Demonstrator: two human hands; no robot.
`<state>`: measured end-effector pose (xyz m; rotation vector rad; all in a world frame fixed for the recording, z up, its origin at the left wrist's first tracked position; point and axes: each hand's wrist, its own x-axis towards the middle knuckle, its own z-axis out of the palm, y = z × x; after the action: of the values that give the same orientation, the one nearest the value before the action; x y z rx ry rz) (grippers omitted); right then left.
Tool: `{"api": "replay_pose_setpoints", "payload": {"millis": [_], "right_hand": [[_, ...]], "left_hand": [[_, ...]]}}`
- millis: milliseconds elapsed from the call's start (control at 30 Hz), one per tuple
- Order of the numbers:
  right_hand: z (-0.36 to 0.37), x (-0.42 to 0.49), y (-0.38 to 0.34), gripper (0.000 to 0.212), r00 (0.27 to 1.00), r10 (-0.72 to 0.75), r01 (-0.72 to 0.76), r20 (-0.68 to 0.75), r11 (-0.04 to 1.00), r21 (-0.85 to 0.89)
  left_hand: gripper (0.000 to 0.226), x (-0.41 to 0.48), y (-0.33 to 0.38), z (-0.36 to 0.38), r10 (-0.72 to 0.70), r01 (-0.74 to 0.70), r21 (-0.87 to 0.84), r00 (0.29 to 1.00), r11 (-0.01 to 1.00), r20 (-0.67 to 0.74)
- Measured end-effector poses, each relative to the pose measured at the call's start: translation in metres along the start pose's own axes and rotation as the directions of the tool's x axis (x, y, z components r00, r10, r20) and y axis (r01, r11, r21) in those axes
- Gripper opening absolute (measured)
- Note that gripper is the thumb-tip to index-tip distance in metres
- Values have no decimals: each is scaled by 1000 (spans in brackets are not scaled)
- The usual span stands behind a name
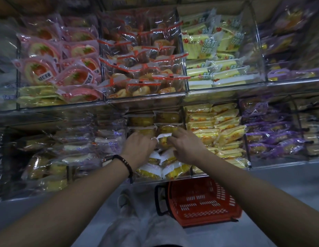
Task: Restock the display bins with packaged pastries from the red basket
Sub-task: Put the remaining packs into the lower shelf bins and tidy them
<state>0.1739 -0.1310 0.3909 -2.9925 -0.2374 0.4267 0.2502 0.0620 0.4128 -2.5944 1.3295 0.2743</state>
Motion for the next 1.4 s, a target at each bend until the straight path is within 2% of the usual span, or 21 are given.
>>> {"api": "replay_pose_setpoints", "payload": {"millis": [133, 267, 367, 500, 600, 767, 933, 1033, 1133, 1400], "right_hand": [[-3, -13, -7, 49, 990, -44, 48, 131, 998, -31], [-6, -13, -18, 70, 980, -43, 53, 197, 997, -48], [-1, -12, -21, 65, 981, -28, 42, 193, 996, -73], [-1, -8, -19, 52, 982, 9, -7, 190, 1000, -8], [3, -7, -25, 43, 988, 79, -82, 135, 997, 13], [13, -8, -38, 56, 984, 149, -144, 94, 988, -62], [10, -12, -33, 60, 992, 103, -97, 71, 992, -85], [15, -15, -33, 41, 990, 138, -141, -34, 986, -94], [16, -14, -38, 24, 976, 213, -216, -48, 974, -73], [5, 5, -46, 43, 928, 370, -370, 50, 929, -13]], "left_hand": [[44, -8, 4, 16, -11, 10, 12, 1000, 1000, 21], [39, -12, 13, 25, -50, 51, -8, 995, 999, 87], [46, -14, 13, 33, -82, 85, -35, 994, 996, 76], [52, -20, 9, 36, -92, 92, 5, 994, 996, 55], [40, -23, 10, 35, -150, 153, -42, 986, 987, 73], [16, -22, 20, 32, -255, 264, -89, 962, 960, 101], [15, -21, 21, 36, -265, 279, -134, 957, 951, 115], [15, -21, 20, 36, -269, 285, -147, 955, 947, 122], [14, -21, 19, 37, -267, 285, -148, 955, 947, 129], [22, -17, 21, 35, -220, 231, -66, 964, 971, 151]]}}
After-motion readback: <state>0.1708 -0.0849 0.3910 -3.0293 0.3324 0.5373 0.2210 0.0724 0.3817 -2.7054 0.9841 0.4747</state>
